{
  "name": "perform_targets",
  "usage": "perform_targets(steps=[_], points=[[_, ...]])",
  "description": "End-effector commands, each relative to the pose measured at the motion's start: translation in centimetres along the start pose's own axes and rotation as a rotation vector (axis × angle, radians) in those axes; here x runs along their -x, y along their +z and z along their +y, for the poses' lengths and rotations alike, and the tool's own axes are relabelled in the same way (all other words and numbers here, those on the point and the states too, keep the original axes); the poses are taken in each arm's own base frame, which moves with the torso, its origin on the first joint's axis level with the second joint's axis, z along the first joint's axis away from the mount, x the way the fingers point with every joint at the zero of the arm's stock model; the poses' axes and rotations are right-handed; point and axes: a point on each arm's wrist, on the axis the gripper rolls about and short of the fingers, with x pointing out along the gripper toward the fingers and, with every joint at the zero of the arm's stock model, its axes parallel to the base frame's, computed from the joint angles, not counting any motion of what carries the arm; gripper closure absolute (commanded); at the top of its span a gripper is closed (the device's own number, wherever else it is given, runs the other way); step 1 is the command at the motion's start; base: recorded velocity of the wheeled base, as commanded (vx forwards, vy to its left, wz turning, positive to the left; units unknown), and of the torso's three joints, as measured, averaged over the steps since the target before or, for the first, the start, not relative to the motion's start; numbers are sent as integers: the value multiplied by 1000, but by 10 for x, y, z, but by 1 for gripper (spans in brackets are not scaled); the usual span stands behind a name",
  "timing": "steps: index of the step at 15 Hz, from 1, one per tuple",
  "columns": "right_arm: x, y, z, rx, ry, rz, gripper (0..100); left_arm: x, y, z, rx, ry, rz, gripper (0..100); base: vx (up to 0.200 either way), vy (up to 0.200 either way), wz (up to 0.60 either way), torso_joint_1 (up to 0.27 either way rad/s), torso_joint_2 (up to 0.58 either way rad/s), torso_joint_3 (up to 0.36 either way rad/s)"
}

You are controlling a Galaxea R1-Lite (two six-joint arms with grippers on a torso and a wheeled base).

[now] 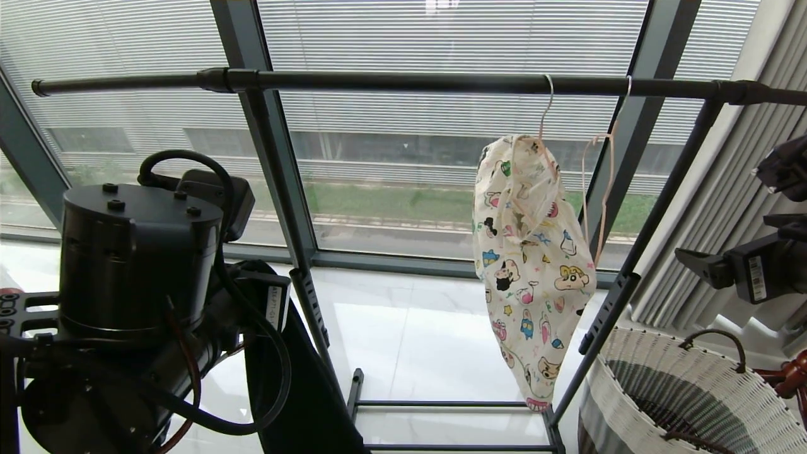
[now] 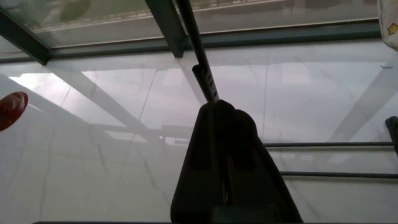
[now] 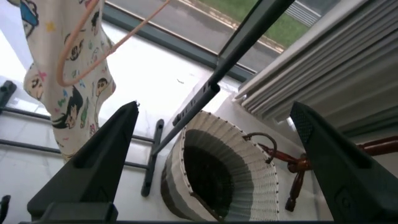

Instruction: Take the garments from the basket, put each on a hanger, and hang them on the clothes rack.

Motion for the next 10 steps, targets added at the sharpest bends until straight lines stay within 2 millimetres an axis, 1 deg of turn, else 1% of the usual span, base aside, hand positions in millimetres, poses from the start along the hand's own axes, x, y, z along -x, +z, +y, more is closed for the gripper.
perform_targets(steps=[1, 2, 5, 10], points=[[-4, 2, 1, -33, 0, -17, 0, 1, 0, 1, 3, 0, -2, 100, 0, 0, 0, 168, -354, -203], [-7, 6, 2, -63, 2, -41, 0, 1, 1, 1, 5, -2, -5, 100, 0, 0, 0, 100, -207, -110], [-14, 23, 3, -228, 42, -97, 0, 4, 1, 0, 2, -13, -9, 100, 200, 0, 0, 27, -67, -40], [-32, 27, 9, -287, 46, -72, 0, 11, 1, -8, -9, -55, -25, 100, 200, 0, 0, 15, -3, -2]])
